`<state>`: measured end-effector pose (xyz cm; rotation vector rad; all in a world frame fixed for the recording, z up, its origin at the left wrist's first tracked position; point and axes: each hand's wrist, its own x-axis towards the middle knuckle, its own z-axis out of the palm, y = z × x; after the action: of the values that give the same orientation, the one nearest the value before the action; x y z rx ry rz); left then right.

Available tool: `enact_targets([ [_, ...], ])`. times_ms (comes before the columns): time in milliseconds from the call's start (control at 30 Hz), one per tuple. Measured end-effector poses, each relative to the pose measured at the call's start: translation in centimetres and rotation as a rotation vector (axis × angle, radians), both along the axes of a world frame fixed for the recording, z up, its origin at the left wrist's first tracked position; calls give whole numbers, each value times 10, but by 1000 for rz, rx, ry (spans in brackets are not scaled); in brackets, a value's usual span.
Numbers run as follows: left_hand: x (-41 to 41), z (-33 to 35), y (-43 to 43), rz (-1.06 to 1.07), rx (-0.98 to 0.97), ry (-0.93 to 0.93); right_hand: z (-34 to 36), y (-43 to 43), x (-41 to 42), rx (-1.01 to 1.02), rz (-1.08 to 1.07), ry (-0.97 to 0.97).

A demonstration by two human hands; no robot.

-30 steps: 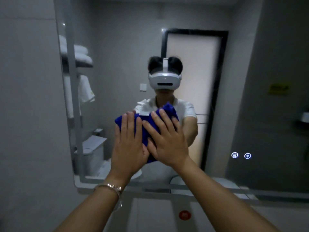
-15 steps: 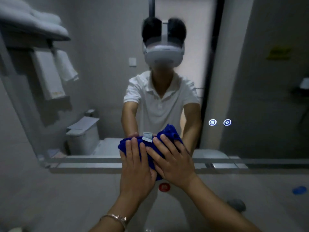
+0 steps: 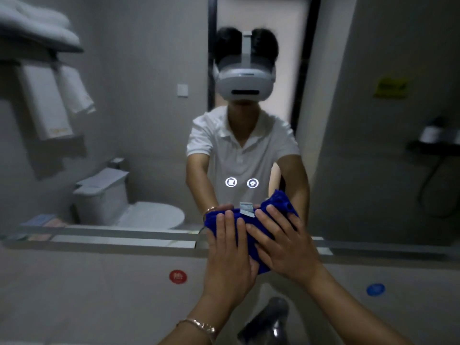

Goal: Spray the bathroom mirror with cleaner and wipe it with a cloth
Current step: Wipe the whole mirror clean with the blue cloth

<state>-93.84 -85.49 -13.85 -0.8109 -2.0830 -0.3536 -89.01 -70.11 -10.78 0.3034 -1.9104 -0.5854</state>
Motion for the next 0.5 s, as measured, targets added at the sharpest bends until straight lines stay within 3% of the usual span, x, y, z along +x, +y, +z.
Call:
enact_targets([
  [200,42,49,67,-50,-9,-53,41,59,35,-28,-4,64],
  [500,32,198,84,-141,-77,255,160,73,37,-229,-76,269],
])
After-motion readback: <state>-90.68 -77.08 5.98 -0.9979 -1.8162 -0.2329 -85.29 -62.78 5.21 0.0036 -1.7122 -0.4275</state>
